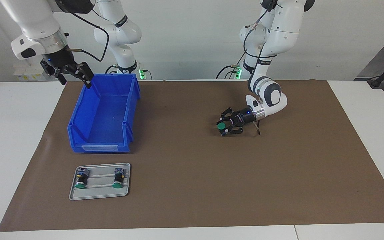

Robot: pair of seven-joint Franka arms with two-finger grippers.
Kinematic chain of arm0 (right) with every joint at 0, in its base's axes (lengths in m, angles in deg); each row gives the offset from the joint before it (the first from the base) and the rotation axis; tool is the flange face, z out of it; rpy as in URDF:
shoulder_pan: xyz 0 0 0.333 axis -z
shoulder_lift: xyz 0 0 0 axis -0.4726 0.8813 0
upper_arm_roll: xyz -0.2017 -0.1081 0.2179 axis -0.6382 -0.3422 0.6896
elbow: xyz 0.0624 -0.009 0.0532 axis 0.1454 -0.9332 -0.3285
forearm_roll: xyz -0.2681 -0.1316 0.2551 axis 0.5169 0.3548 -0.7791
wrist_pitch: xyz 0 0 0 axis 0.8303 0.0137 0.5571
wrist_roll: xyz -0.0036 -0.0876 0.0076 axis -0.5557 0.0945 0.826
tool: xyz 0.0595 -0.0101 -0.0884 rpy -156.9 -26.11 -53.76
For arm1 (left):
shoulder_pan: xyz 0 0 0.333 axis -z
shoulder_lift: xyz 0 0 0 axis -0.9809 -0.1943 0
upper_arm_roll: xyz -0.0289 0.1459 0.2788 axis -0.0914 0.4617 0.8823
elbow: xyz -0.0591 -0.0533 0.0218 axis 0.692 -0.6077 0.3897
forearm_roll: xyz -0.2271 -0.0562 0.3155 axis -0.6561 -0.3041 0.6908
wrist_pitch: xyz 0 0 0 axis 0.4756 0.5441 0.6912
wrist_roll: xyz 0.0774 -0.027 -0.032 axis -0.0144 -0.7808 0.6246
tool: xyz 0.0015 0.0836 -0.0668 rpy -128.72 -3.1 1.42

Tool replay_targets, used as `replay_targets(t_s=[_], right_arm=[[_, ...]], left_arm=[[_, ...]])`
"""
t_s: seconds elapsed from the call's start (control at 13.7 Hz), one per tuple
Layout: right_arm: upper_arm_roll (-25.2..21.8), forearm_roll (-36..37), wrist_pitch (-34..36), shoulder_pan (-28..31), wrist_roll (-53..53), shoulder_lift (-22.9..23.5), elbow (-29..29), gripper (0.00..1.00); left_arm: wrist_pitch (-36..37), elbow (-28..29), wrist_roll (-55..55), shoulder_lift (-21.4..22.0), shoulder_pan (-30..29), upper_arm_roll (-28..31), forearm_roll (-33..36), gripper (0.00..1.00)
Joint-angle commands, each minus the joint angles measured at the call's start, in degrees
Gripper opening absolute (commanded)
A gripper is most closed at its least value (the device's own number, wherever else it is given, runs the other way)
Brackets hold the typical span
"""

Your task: Place and press button with both arms

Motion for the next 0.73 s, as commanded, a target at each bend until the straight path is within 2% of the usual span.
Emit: replay_targets(t_s=[0.0, 0.44, 0.66], right_arm=[[0.4, 0.0, 0.1, 0.3, -0.5, -1.3, -1.4, 1.0], [0.4, 0.0, 0.1, 0.3, -0.5, -1.3, -1.4, 1.0], [0.4, 0.0, 0.1, 0.3, -0.5, -1.3, -1.4, 1.0]], left_arm=[[0.5, 0.0, -1.5, -1.1, 0.4, 0.5, -0.5, 0.53], [0.0, 0.2, -1.1, -0.4, 0.2, 0.6, -0.2, 0.63], [-0.4, 0.1, -0.5, 0.8, 0.1, 0.6, -0.3, 0.63]])
